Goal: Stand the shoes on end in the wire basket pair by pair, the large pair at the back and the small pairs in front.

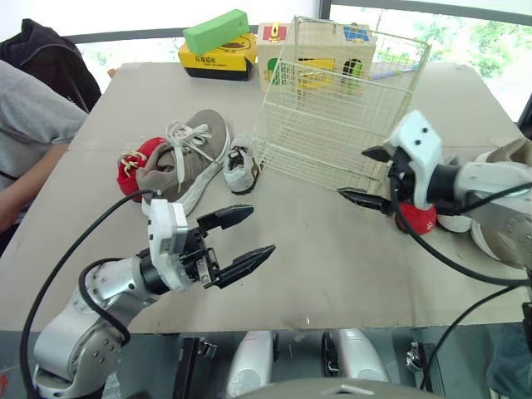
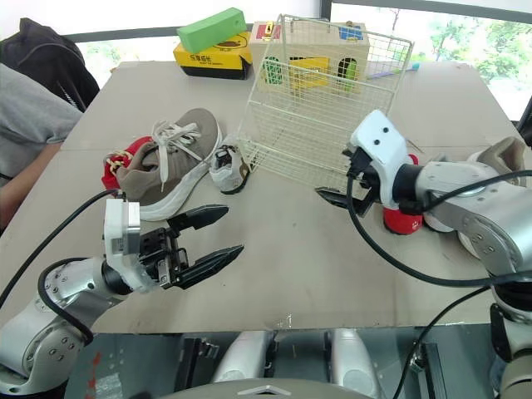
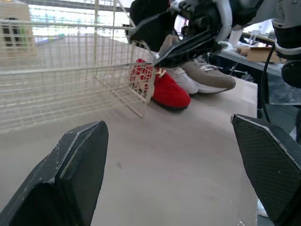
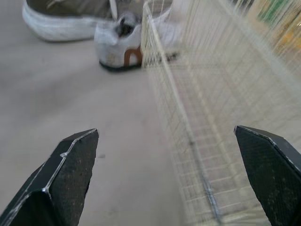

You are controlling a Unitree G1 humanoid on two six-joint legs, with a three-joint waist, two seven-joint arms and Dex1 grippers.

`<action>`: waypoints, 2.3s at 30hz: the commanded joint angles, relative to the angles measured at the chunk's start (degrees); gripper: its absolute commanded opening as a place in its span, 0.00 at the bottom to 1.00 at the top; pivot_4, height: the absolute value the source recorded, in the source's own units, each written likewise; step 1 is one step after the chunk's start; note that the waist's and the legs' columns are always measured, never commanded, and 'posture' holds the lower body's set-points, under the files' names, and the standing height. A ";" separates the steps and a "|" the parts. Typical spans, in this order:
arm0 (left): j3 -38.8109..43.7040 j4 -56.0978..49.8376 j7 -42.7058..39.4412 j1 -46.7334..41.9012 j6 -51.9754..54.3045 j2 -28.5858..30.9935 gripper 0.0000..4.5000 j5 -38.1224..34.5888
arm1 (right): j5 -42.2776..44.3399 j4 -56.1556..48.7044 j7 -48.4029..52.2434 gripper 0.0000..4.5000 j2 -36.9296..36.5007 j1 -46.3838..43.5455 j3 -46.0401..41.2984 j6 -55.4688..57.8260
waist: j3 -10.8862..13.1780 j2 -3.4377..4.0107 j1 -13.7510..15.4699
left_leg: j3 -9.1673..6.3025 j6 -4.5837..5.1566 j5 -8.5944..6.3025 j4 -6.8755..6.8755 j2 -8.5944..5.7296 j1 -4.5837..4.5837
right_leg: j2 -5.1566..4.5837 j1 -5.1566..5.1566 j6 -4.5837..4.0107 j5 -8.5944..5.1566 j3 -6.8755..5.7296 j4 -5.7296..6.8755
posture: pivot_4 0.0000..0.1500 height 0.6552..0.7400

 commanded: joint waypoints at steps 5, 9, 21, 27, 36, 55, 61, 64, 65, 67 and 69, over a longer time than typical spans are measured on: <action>0.02 -5.64 3.24 4.55 -2.23 -1.18 1.00 0.56 | -10.04 15.34 7.49 1.00 1.09 -8.66 11.91 -3.50 | 0.00 0.00 0.06 | 0.00 0.11 -0.07 0.00 0.01 0.04 | 0.00 0.00 0.02 0.01 0.06 -0.01 | 1.00 1.00; 1.37 -4.10 3.38 5.62 -3.26 -1.09 1.00 1.28 | -17.22 23.77 14.10 0.79 1.36 -11.69 19.50 -10.54 | -0.12 -0.14 -0.11 | 0.00 0.12 -0.07 0.01 0.01 0.13 | 0.01 0.04 0.02 0.01 0.08 0.01 | 1.00 1.00; 2.75 -3.95 4.49 8.70 -5.85 -1.98 1.00 2.58 | -32.94 33.58 29.93 0.02 -1.81 -13.34 23.45 -40.04 | -0.19 -0.24 -0.03 | 0.11 0.13 -0.06 0.04 0.02 0.38 | 0.02 0.17 0.04 0.11 0.19 -0.01 | 1.00 1.00; 4.09 -3.70 3.26 12.51 -8.69 -2.69 1.00 3.84 | -35.29 42.98 44.65 0.02 -5.96 -13.22 20.56 -65.25 | -0.13 -0.18 -0.02 | 0.12 0.14 -0.07 0.02 0.04 0.30 | -0.02 0.13 0.05 0.11 0.27 -0.06 | 1.00 1.00; 6.14 -0.09 0.65 17.15 -12.91 -4.08 1.00 5.56 | -35.26 49.00 52.10 0.02 -3.12 -12.85 16.26 -75.69 | -0.11 -0.16 -0.05 | 0.12 0.15 -0.09 -0.02 0.10 0.27 | -0.02 0.08 0.03 0.11 0.25 -0.07 | 1.00 1.00; 19.15 5.14 24.99 9.14 -8.19 -7.11 1.00 8.48 | -11.18 20.07 45.68 0.99 0.44 2.01 -8.02 -57.14 | -0.01 -0.09 0.28 | -0.05 0.15 -0.10 0.01 0.17 0.12 | -0.07 0.02 0.03 0.11 0.15 -0.06 | 1.00 1.00; 17.06 6.06 33.42 -0.99 5.87 -0.88 1.00 4.66 | -1.54 -1.47 30.80 0.99 5.41 14.93 -11.73 -45.72 | -0.04 -0.13 0.23 | -0.16 0.15 -0.09 0.01 0.14 0.10 | -0.03 0.04 0.04 0.12 0.05 0.01 | 1.00 1.00; 15.26 9.99 34.72 -7.28 8.87 1.86 1.00 6.42 | -0.52 -7.55 26.17 0.99 6.11 19.96 -11.68 -43.11 | -0.03 -0.13 0.16 | -0.08 0.15 -0.09 0.02 0.06 0.11 | 0.00 0.03 0.10 0.15 0.13 0.02 | 1.00 1.00; 14.78 11.36 35.00 -8.67 10.06 2.73 1.00 7.25 | -0.25 -8.93 25.13 0.99 6.15 21.02 -11.68 -42.46 | -0.04 -0.15 0.19 | -0.09 0.15 -0.09 0.02 0.05 0.12 | 0.01 0.03 0.11 0.16 0.13 0.01 | 1.00 1.00; 12.91 16.43 35.31 -11.89 11.84 4.26 1.00 9.63 | 0.48 -11.97 23.08 0.99 5.91 23.56 -12.08 -41.17 | -0.04 -0.12 0.06 | -0.11 0.14 -0.09 0.01 0.04 0.12 | 0.05 0.03 0.11 0.16 0.10 0.01 | 1.00 1.00; 10.42 20.91 32.67 -14.27 10.23 5.59 1.00 12.45 | 0.26 -13.53 21.41 0.99 5.61 24.99 -12.28 -40.56 | -0.04 -0.13 -0.07 | -0.07 0.14 -0.09 -0.01 -0.01 0.16 | 0.06 0.03 0.11 0.15 0.10 0.02 | 1.00 1.00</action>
